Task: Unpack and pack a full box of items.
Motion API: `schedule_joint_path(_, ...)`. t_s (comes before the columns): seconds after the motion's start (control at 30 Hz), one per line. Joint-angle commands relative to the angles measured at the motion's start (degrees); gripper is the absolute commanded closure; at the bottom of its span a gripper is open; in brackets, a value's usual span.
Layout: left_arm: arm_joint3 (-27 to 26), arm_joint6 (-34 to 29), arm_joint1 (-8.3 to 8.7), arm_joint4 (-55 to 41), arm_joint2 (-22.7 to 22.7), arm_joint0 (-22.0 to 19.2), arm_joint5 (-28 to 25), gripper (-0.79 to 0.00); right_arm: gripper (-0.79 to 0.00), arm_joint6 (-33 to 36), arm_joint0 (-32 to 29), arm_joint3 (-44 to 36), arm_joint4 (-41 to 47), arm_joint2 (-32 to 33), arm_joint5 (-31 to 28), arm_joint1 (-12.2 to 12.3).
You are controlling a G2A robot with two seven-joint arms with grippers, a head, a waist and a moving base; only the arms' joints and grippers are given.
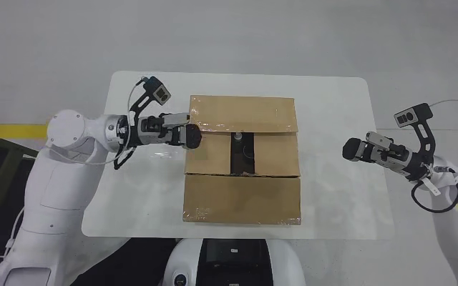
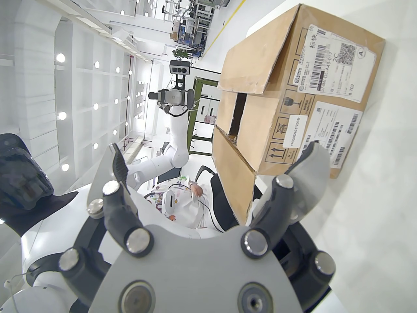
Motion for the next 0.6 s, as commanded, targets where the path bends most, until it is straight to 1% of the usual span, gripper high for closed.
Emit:
schedule_joint_path(0.0, -0.4, 0.5, -0.06, -0.2, 0.4, 0.5, 0.3, -0.785, -0.785, 0.0, 0.0, 0.0, 0.0, 0.0, 0.0, 0.0)
schedule_joint_path(0.1, -1.3, 0.3, -0.06, 0.3, 1.2, 1.3, 0.9, -0.785, -0.785, 0.0, 0.0, 0.0, 0.0, 0.0, 0.0, 0.0)
schedule_joint_path(0.23, -1.5, 0.0, 0.13, 3.3, 1.8, 2.0, 0.9, -0.785, -0.785, 0.0, 0.0, 0.0, 0.0, 0.0, 0.0, 0.0)
schedule_joint_path(0.4, -0.8, -0.3, 0.33, 4.8, 1.8, 2.7, 1.5, -0.785, -0.785, 0.0, 0.0, 0.0, 0.0, 0.0, 0.0, 0.0)
schedule_joint_path(0.57, 1.2, -0.4, 0.76, 7.3, 1.4, 3.1, 4.4, -0.785, -0.785, 0.0, 0.0, 0.0, 0.0, 0.0, 0.0, 0.0)
